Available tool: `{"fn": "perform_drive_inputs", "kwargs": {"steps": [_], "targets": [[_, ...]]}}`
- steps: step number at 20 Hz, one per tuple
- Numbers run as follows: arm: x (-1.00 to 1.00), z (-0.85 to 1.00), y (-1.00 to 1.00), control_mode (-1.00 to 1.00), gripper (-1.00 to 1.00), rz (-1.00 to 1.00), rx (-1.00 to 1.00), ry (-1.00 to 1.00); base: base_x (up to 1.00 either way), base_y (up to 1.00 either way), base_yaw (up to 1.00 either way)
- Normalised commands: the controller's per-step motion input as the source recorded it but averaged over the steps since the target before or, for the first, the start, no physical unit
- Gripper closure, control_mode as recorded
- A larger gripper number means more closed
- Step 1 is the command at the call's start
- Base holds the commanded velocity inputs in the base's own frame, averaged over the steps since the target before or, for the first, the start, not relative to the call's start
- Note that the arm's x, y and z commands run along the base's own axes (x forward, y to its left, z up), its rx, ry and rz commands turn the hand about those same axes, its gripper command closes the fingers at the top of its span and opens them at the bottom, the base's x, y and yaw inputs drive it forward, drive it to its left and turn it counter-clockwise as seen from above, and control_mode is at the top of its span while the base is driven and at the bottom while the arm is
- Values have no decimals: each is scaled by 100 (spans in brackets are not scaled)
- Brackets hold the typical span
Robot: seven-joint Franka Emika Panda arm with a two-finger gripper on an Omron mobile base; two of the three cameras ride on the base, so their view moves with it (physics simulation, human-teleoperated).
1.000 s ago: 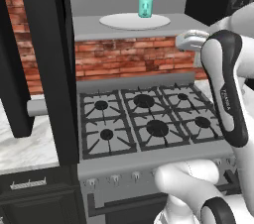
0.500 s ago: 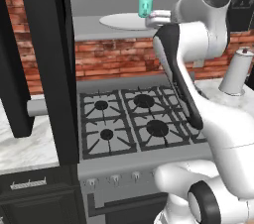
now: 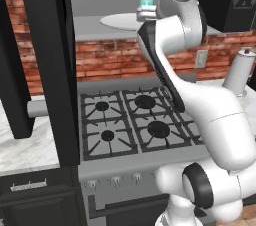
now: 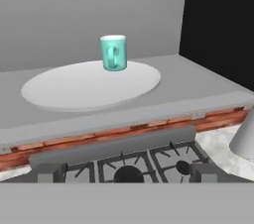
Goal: Pick the cup of tea, navigate to the dining table, and place it on the saucer.
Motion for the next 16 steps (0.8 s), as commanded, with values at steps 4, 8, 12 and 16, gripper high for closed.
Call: {"fn": "perform_drive_inputs", "kwargs": {"steps": [4,8,12,16], "targets": [[56,20,-40,-100,-100,0,5,6,0,0,0],[62,5,-40,-100,-100,2,2,10,0,0,0],[48,0,-8,-100,-100,0,0,4,0,0,0],[39,0,0,-100,-100,0,0,1,0,0,0]]}}
